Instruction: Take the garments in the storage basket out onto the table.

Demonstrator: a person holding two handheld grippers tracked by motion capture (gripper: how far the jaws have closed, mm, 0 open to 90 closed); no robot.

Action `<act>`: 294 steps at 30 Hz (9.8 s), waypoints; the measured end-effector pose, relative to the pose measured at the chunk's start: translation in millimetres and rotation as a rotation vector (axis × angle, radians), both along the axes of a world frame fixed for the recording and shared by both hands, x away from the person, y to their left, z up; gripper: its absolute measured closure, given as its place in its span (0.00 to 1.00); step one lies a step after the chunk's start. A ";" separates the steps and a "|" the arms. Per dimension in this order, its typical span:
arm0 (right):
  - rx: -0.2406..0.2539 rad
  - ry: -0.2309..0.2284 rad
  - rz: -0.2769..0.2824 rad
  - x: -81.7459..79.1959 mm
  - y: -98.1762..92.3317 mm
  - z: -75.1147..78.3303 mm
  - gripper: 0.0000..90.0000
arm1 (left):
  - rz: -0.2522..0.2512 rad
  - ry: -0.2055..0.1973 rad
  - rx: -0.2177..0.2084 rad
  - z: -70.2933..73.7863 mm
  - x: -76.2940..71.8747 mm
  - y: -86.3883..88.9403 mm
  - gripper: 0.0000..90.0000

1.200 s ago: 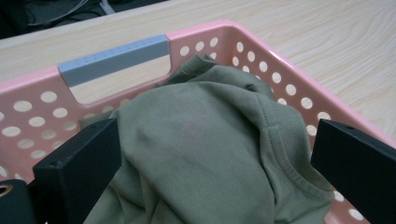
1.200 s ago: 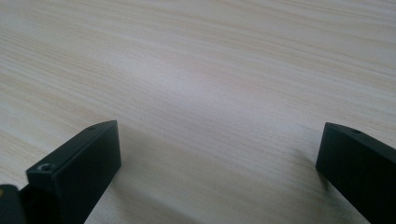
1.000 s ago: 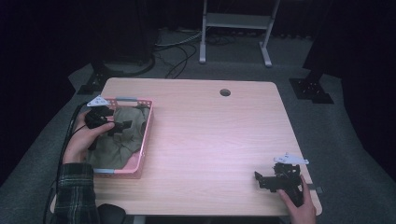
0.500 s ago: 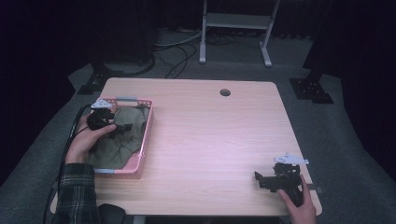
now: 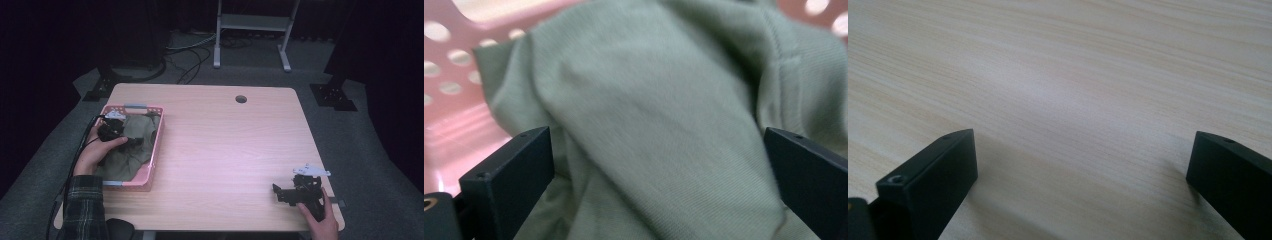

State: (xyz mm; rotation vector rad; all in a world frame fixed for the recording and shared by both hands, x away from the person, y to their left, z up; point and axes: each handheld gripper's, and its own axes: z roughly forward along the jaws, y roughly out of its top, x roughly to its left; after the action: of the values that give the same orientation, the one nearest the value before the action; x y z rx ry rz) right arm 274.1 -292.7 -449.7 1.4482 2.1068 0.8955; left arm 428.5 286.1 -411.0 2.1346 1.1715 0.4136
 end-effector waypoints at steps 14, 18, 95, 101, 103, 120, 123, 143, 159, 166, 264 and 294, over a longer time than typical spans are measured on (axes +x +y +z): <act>0.000 0.000 0.000 0.0 0.0 0.0 0.00 | 0.002 0.049 0.026 -7.7 1.8 -1.2 0.02; 0.000 0.000 0.000 0.0 0.0 0.0 0.00 | -0.001 0.063 0.038 -10.1 2.5 -2.0 0.02; 0.000 0.000 0.000 0.0 -0.1 0.0 0.00 | 0.046 0.094 0.010 12.0 -7.1 0.7 0.52; 0.000 0.000 0.000 0.0 -0.1 0.0 0.00 | 0.060 0.077 -0.022 19.2 -9.4 1.1 0.52; 0.000 0.000 0.000 0.0 -0.1 0.0 0.00 | 0.064 0.073 -0.026 21.1 -9.9 1.7 0.52; 0.000 0.000 0.000 0.0 0.0 0.0 0.00 | 0.076 -0.026 -0.084 44.0 -17.2 3.1 0.52; 0.000 0.000 0.000 0.0 -0.1 0.0 0.00 | 0.075 -0.050 -0.086 47.5 -17.7 3.1 0.52; 0.000 0.000 0.000 0.0 -0.1 0.0 0.00 | 0.092 -0.263 -0.161 85.0 -32.3 1.6 0.51; 0.000 0.000 0.000 0.0 0.0 0.0 0.00 | 0.085 -0.432 -0.213 109.1 -47.0 -5.0 0.51; 0.000 0.000 0.000 0.0 0.0 0.0 0.00 | 0.093 -0.482 -0.250 119.7 -56.0 -9.7 0.51; -0.001 0.000 0.001 0.0 -0.1 0.2 0.00 | -0.191 -0.287 -0.323 48.9 -69.2 -261.0 0.51; -0.002 0.000 0.001 0.0 -0.1 0.0 0.00 | -0.177 -0.055 -0.159 -15.2 -38.7 -301.3 0.52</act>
State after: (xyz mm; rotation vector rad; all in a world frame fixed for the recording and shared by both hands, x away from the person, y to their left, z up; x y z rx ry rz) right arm 274.1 -292.8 -449.7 1.4466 2.1076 0.8940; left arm 389.8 -15.2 -426.1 2.0544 0.9430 0.2878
